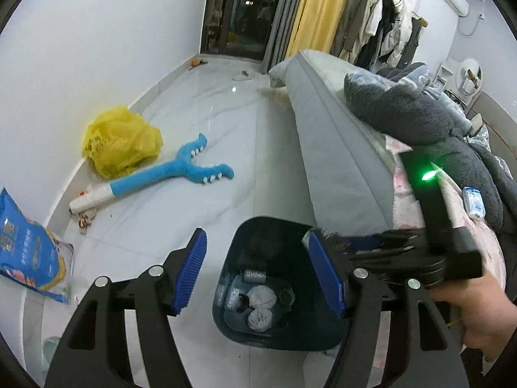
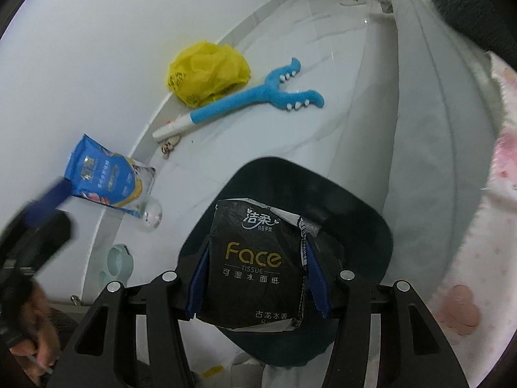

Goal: Collect trash
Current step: 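Open the right tool to drop the black Face tissue pack into the bin, then move the right tool over the bed to the blue-and-white wipes pack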

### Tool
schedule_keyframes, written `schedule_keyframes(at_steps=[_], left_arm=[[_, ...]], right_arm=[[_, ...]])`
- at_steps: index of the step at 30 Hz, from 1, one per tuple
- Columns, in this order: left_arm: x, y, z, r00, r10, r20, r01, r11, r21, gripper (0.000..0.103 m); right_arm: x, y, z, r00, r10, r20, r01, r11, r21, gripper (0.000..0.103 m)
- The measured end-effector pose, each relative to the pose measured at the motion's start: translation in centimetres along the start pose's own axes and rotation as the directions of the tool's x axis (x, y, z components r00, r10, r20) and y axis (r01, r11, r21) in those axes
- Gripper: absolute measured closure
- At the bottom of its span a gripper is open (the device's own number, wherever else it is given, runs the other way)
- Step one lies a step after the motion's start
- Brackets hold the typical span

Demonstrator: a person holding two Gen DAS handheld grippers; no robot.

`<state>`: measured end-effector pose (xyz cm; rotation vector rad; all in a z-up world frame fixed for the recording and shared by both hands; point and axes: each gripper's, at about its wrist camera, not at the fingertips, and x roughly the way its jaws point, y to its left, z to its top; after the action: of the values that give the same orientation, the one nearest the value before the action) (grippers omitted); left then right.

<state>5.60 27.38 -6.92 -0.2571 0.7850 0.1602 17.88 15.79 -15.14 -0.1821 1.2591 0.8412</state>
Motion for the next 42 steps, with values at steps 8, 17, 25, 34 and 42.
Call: schedule_keyframes(at_steps=[8, 17, 25, 34, 42], left_arm=[[-2.3, -0.1, 1.1, 0.996, -0.026, 0.082, 0.026, 1.000, -0.005, 0.035], [-4.8, -2.1, 2.3, 0.983, -0.059, 0.173, 0.056, 0.998, 0.022, 0.033], [-5.7, -4.0, 2.7, 0.977, -0.073, 0.200, 0.065, 0.997, 0.046, 0.031], [-6.3, -7.4, 3.5, 0.966, -0.104, 0.236, 0.088, 0.993, 0.076, 0.023], [-5.6, -10.6, 3.8, 0.965, -0.138, 0.221, 0.116, 0.987, 0.107, 0.016]], right_arm=[[2.8, 0.6, -0.6, 0.997, -0.029, -0.075, 0.028, 0.999, -0.017, 0.040], [0.9, 1.0, -1.2, 0.998, -0.041, -0.042, 0.040, 0.999, -0.034, 0.023], [-3.5, 0.3, -1.0, 0.995, -0.057, 0.080, 0.059, 0.998, -0.023, 0.020], [-9.1, -3.0, -1.8, 0.975, -0.093, 0.204, 0.089, 0.996, 0.026, 0.020], [-13.8, -6.2, -3.2, 0.939, -0.165, 0.302, 0.151, 0.986, 0.068, 0.019]])
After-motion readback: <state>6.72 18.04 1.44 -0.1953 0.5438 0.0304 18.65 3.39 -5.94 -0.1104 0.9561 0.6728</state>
